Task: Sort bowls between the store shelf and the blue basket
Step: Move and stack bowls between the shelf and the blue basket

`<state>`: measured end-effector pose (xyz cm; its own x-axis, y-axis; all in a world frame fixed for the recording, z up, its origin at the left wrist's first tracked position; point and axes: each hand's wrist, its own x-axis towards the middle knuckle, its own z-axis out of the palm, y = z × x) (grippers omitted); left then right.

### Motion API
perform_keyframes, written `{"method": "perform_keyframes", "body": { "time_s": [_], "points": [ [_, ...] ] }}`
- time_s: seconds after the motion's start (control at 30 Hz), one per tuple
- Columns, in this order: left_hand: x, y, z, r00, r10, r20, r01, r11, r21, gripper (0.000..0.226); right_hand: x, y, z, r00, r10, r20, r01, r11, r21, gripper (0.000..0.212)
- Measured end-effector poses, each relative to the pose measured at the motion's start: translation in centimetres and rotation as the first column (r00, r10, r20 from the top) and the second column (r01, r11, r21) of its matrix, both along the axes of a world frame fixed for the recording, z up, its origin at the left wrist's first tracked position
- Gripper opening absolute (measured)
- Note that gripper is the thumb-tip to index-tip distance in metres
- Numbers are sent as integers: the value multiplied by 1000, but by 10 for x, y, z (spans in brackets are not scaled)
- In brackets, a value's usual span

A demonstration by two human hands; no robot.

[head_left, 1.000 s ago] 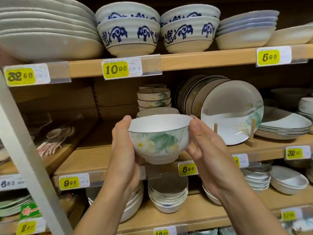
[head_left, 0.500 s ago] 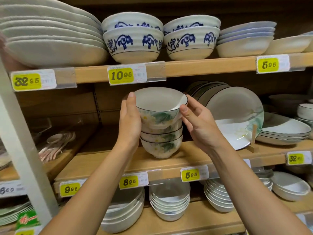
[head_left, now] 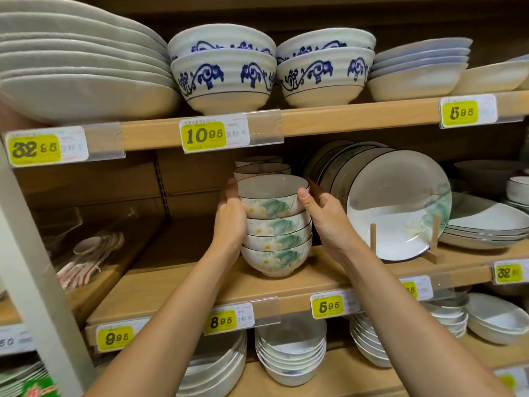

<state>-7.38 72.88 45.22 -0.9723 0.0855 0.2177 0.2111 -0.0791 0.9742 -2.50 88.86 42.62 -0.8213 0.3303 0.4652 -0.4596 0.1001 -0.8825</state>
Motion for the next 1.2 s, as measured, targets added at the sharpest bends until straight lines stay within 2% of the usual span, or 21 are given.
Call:
{"method": "perform_keyframes", "body": {
  "time_s": [0.13, 0.3, 0.43, 0.5, 0.6, 0.7, 0.83, 0.97, 1.07, 1.2],
  "points": [
    [-4, 4, -9, 1000, 0, 8, 0, 1000, -3, 81, 0, 0, -7, 999, 36, 18, -36, 999, -7, 67],
    [-6, 6, -14, 998, 51, 24, -52, 998, 38, 77, -7, -7, -9, 997, 16, 80, -13, 999, -47, 82],
    [-4, 12, -14, 990, 135, 28, -137, 987, 83, 71, -12, -16, -2, 999, 24, 37, -20, 996, -89, 61],
    [-4, 14, -15, 986, 156, 51, -160, 982, 100, 76, -14, -22, -1, 999, -30, 38, 33, 997, -73, 68],
    [-3, 15, -17, 982, 184, 40, -187, 978, 93, 65, -18, -27, -4, 980, -167, 108, 174, 983, -56, 81],
    [-4, 15, -17, 979, 202, 25, -203, 976, 79, 67, -17, -32, -6, 953, -277, 124, 285, 957, -47, 68],
    [-4, 17, -16, 982, 185, 24, -187, 979, 86, 72, -16, -33, -5, 936, -330, 120, 333, 943, -1, 68],
    [-3, 17, -15, 983, 182, 3, -182, 979, 93, 61, -17, -31, -7, 923, -365, 124, 364, 931, 32, 65],
    [-5, 18, -15, 984, 177, 4, -177, 981, 85, 68, -18, -31, -8, 911, -395, 115, 391, 919, 57, 68],
    [-6, 20, -18, 965, 262, -6, -261, 963, 66, 90, -19, -31, -10, 897, -437, 59, 430, 897, 103, 69]
  ]
}}
